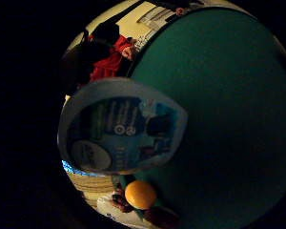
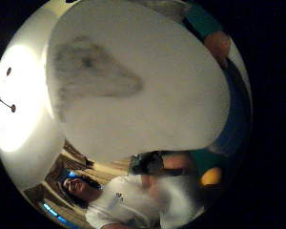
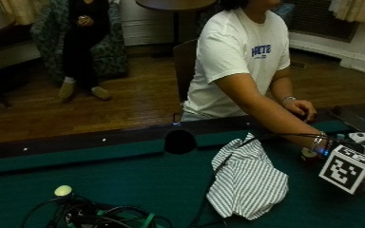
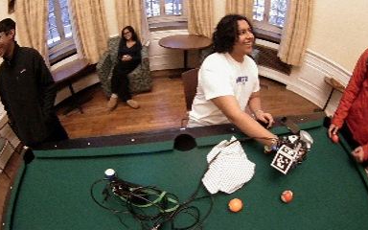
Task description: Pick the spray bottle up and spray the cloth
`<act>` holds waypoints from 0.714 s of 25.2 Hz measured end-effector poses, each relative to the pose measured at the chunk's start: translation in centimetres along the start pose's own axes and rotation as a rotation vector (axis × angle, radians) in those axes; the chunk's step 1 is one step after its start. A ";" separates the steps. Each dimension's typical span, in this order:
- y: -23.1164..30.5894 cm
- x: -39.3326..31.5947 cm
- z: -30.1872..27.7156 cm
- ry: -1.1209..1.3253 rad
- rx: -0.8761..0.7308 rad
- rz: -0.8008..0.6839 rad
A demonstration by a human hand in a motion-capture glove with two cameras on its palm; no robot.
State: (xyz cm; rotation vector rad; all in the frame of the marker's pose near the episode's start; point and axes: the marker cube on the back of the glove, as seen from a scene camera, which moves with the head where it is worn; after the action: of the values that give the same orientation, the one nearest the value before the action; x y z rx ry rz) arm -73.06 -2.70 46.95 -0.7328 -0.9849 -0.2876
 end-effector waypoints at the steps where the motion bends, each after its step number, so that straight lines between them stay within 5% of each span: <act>1: 0.0 0.0 -0.3 0.007 -0.015 0.013; 9: 0.8 0.8 -1.4 -0.012 -0.147 0.112; 18: 5.7 -1.5 -6.7 0.285 -0.156 0.064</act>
State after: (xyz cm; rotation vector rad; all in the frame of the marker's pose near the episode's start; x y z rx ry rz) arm -66.46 -3.24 40.96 -0.8373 -0.6731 -0.4045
